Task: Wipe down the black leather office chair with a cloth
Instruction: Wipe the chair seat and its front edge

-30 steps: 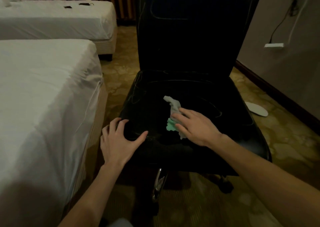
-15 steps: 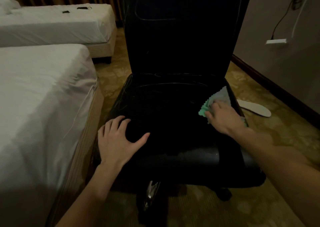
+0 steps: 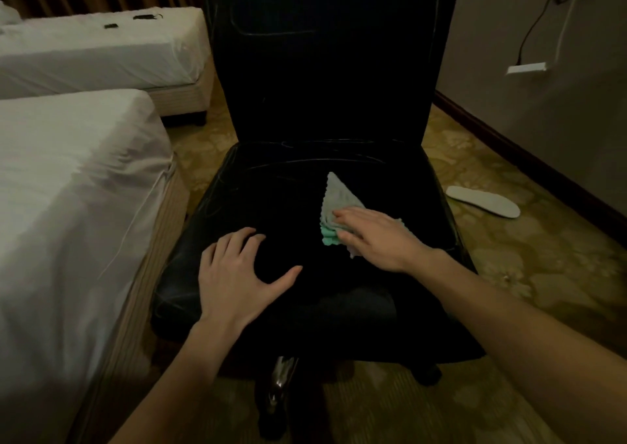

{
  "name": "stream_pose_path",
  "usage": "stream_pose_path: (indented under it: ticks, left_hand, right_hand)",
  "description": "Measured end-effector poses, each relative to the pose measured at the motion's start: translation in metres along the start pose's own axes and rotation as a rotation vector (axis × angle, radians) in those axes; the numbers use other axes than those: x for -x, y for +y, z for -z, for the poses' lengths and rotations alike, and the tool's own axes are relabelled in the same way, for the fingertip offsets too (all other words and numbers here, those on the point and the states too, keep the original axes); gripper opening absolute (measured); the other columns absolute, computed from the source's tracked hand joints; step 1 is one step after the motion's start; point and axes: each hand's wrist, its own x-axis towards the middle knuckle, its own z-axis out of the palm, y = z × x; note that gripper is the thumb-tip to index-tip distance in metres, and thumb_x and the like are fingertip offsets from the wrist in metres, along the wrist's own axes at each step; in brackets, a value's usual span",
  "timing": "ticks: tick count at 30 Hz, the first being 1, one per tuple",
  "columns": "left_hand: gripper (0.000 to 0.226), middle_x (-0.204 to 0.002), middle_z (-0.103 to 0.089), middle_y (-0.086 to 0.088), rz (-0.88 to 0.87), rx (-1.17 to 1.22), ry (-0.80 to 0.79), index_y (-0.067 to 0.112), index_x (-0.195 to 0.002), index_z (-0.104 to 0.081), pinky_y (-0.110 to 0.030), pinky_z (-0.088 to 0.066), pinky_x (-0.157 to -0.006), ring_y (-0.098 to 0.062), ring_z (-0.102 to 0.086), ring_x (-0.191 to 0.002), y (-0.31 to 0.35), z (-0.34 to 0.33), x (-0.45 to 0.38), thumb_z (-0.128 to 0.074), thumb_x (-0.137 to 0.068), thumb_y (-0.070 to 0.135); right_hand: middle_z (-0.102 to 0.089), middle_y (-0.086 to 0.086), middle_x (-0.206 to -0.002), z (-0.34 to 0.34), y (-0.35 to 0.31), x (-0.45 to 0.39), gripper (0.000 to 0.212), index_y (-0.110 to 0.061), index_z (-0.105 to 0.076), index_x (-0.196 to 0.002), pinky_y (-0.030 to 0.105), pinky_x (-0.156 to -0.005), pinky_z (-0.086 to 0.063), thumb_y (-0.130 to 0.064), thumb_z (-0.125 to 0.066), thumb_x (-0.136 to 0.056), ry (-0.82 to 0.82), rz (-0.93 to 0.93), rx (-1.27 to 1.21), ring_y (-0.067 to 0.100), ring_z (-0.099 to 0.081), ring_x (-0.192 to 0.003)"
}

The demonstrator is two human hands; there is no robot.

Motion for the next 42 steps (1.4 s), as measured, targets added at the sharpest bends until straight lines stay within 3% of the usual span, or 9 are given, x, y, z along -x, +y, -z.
stream_pose_path:
  ticks: [8, 13, 17, 21, 26, 28, 31, 36, 42]
  left_hand:
    - [0.082, -0.132, -0.06, 0.002, -0.109, -0.004, -0.055, 0.02, -0.124, -0.065, -0.041, -0.041, -0.102, -0.019, -0.055, -0.122, 0.032, -0.001, -0.009, -0.047, -0.076, 0.085]
    - [0.085, -0.137, -0.057, 0.004, -0.173, -0.002, -0.119, 0.023, -0.132, -0.06, -0.041, -0.04, -0.107, -0.016, -0.051, -0.127, 0.06, 0.003, -0.011, -0.045, -0.077, 0.087]
    - [0.09, -0.139, -0.056, 0.004, -0.242, 0.0, -0.17, 0.023, -0.135, -0.058, -0.038, -0.037, -0.108, -0.016, -0.05, -0.129, 0.089, 0.001, -0.007, -0.043, -0.075, 0.089]
    - [0.095, -0.139, -0.057, 0.004, -0.318, 0.005, -0.208, 0.022, -0.138, -0.057, -0.037, -0.038, -0.109, -0.016, -0.051, -0.129, 0.119, -0.005, -0.006, -0.041, -0.074, 0.091]
    - [0.102, -0.141, -0.056, 0.006, -0.39, -0.018, -0.26, 0.024, -0.14, -0.055, -0.039, -0.039, -0.11, -0.016, -0.051, -0.13, 0.151, -0.013, -0.018, -0.036, -0.07, 0.095]
    - [0.104, -0.144, -0.054, 0.007, -0.408, -0.032, -0.282, 0.025, -0.142, -0.054, -0.038, -0.038, -0.111, -0.015, -0.049, -0.132, 0.158, -0.014, -0.021, -0.035, -0.068, 0.097]
    - [0.106, -0.152, -0.045, 0.01, -0.423, -0.047, -0.327, 0.03, -0.147, -0.046, -0.035, -0.029, -0.115, -0.012, -0.041, -0.14, 0.161, -0.013, -0.024, -0.033, -0.067, 0.098]
    - [0.11, -0.16, -0.031, 0.014, -0.404, 0.001, -0.404, 0.034, -0.151, -0.037, -0.03, -0.019, -0.12, -0.007, -0.028, -0.147, 0.162, -0.012, -0.024, -0.023, -0.064, 0.1]
    - [0.115, -0.159, -0.034, 0.011, -0.444, -0.038, -0.425, 0.032, -0.151, -0.04, -0.031, -0.019, -0.12, -0.009, -0.032, -0.146, 0.169, -0.015, -0.034, -0.019, -0.062, 0.102]
  right_hand:
    - [-0.049, 0.009, -0.14, 0.014, 0.039, 0.008, 0.041, -0.013, -0.047, -0.129, 0.041, -0.104, -0.038, -0.043, -0.037, -0.104, 0.057, -0.195, -0.007, 0.028, -0.044, -0.13]
    - [-0.054, 0.013, -0.124, 0.02, 0.052, 0.015, 0.029, -0.007, -0.051, -0.113, 0.034, -0.084, -0.035, -0.033, -0.043, -0.104, 0.163, -0.272, -0.038, 0.031, -0.049, -0.117]
    - [-0.059, 0.014, -0.119, 0.014, 0.044, 0.046, 0.025, -0.004, -0.057, -0.111, 0.037, -0.093, -0.041, -0.025, -0.049, -0.101, 0.246, -0.196, -0.061, 0.031, -0.053, -0.115]
    - [-0.051, 0.01, -0.142, 0.01, 0.032, 0.111, 0.041, -0.008, -0.058, -0.122, 0.033, -0.11, -0.034, -0.038, -0.038, -0.103, 0.274, -0.156, -0.048, 0.024, -0.044, -0.134]
    - [-0.028, -0.001, -0.159, 0.01, 0.04, 0.135, 0.052, -0.019, -0.036, -0.149, 0.021, -0.115, -0.014, -0.045, -0.034, -0.104, 0.266, -0.283, -0.044, 0.013, -0.02, -0.147]
    - [-0.022, 0.001, -0.162, 0.013, 0.059, 0.122, 0.057, -0.016, -0.028, -0.153, 0.024, -0.118, -0.012, -0.044, -0.037, -0.104, 0.243, -0.343, -0.144, 0.015, -0.015, -0.149]
    - [-0.024, 0.006, -0.161, 0.019, 0.095, 0.095, 0.057, -0.014, -0.028, -0.153, 0.031, -0.117, -0.018, -0.041, -0.039, -0.104, 0.229, -0.41, -0.311, 0.018, -0.019, -0.149]
    - [-0.041, 0.01, -0.152, 0.035, 0.126, 0.073, 0.048, -0.009, -0.036, -0.149, 0.02, -0.097, -0.027, -0.027, -0.043, -0.105, 0.261, -0.375, -0.544, 0.024, -0.036, -0.139]
    - [-0.043, 0.002, -0.151, 0.026, 0.119, 0.095, 0.046, -0.014, -0.043, -0.147, 0.018, -0.106, -0.025, -0.025, -0.049, -0.102, 0.365, -0.339, -0.554, 0.016, -0.037, -0.14]
